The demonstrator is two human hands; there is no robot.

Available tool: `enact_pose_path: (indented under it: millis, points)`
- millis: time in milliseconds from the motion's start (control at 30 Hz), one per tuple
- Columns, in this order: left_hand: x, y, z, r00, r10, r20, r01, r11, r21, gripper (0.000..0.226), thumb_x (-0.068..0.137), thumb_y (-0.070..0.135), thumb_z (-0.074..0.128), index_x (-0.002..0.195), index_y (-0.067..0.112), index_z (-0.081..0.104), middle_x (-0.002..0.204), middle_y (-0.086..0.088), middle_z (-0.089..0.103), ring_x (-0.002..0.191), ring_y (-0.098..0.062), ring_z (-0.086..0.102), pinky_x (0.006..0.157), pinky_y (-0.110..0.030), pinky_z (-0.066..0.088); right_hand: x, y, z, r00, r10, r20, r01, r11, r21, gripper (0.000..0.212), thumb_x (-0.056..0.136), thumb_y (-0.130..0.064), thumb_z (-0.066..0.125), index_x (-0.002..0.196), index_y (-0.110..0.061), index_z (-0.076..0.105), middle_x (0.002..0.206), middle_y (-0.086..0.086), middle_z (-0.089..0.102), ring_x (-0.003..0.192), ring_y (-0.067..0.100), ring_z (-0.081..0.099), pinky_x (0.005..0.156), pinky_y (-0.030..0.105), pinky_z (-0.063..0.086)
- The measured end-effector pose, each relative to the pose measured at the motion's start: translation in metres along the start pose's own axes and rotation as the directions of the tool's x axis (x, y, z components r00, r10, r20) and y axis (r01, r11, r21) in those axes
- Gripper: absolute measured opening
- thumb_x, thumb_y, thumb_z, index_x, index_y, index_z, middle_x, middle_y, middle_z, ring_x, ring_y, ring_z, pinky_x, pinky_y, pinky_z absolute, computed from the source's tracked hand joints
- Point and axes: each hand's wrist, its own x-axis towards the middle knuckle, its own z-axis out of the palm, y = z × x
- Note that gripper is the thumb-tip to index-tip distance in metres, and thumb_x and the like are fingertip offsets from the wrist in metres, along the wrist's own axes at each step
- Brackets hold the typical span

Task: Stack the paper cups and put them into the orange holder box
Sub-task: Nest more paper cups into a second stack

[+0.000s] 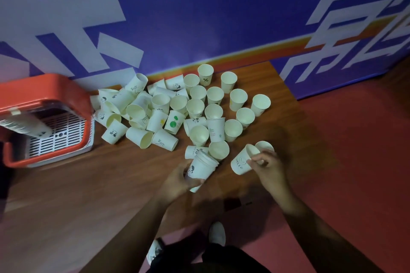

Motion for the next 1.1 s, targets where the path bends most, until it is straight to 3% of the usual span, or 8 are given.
enact_pose_path:
  millis: [100,200,367,600,733,833,933,1100]
  points:
    - [0.005,0.01,0.008,1.0,0.017,0.009,-0.017,1.0,0.013,0.066,0.073,0.017,0.086,0.133,0.026,0.059,0.118,0.007,0.07,0.107,-0.007,0.067,0.087,-0.025,0.055,0.013,-0.027,-0.016,0.985,0.155,0.076,-0.171,0.939,0.299,0.006,0.082,-0.01,0.077,0.08,-0.007,0.072,0.114,0.002,0.063,0.101,0.012,0.061,0.088,0.031,0.051]
    - [0.009,0.025,0.015,0.999,0.05,0.01,-0.05,0.999,-0.002,0.065,0.075,0.005,0.084,0.13,0.025,0.056,0.118,0.0,0.068,0.101,-0.01,0.067,0.077,-0.021,0.057,0.022,-0.048,-0.023,0.969,0.143,0.201,-0.209,0.907,0.366,0.005,0.083,-0.017,0.077,0.08,-0.015,0.074,0.117,-0.006,0.068,0.106,0.01,0.065,0.089,0.027,0.051]
    - [0.014,0.034,0.028,0.995,0.085,0.056,-0.082,0.995,-0.053,0.07,0.074,0.012,0.086,0.135,0.03,0.056,0.125,0.006,0.067,0.116,-0.007,0.063,0.098,-0.028,0.054,0.024,-0.066,-0.021,0.929,0.081,0.361,-0.235,0.882,0.408,0.01,0.085,-0.014,0.075,0.092,-0.007,0.072,0.106,-0.006,0.072,0.092,-0.001,0.066,0.07,0.01,0.05]
    - [0.022,0.045,0.044,0.996,0.083,0.032,-0.076,0.981,-0.177,0.078,0.067,0.029,0.086,0.138,0.032,0.054,0.124,0.002,0.068,0.117,-0.014,0.064,0.101,-0.037,0.054,0.018,-0.06,-0.011,0.849,0.017,0.529,-0.242,0.901,0.361,0.066,0.082,-0.011,0.078,0.137,-0.029,0.046,0.124,-0.016,0.063,0.108,-0.006,0.062,0.082,0.016,0.052]
    - [0.024,0.047,0.048,0.998,0.066,0.008,-0.063,0.973,-0.223,0.061,0.078,0.025,0.083,0.133,0.031,0.057,0.122,0.006,0.07,0.113,-0.01,0.067,0.096,-0.031,0.054,0.044,-0.046,-0.025,0.902,0.058,0.428,-0.154,0.969,0.194,0.06,0.083,-0.033,0.076,0.138,-0.026,0.051,0.131,-0.008,0.06,0.122,0.006,0.056,0.093,0.023,0.047]
    - [0.025,0.052,0.052,0.999,0.03,-0.031,-0.038,0.953,-0.299,0.043,0.085,0.021,0.078,0.123,0.032,0.061,0.117,0.005,0.072,0.107,-0.01,0.069,0.092,-0.029,0.056,0.075,-0.014,-0.031,0.971,0.095,0.218,-0.051,0.979,-0.197,0.075,0.079,-0.046,0.077,0.143,-0.024,0.045,0.147,0.002,0.045,0.135,0.02,0.044,0.106,0.036,0.042]
    - [0.026,0.053,0.056,0.999,0.008,-0.038,-0.019,0.952,-0.306,0.04,0.088,0.022,0.076,0.125,0.03,0.061,0.115,0.006,0.073,0.107,-0.011,0.069,0.093,-0.032,0.056,0.092,0.017,-0.029,0.961,0.1,0.259,0.054,0.848,-0.527,0.097,0.073,-0.053,0.077,0.152,-0.023,0.03,0.157,0.005,0.03,0.144,0.028,0.03,0.114,0.042,0.032]
    - [0.031,0.05,0.06,0.998,-0.029,-0.056,0.013,0.962,-0.273,0.038,0.089,0.017,0.075,0.122,0.031,0.06,0.114,0.006,0.072,0.098,-0.005,0.07,0.08,-0.022,0.056,0.094,0.042,-0.018,0.942,0.069,0.328,0.156,0.775,-0.613,0.085,0.078,-0.041,0.075,0.149,-0.019,0.033,0.151,0.006,0.039,0.137,0.028,0.039,0.111,0.035,0.034]
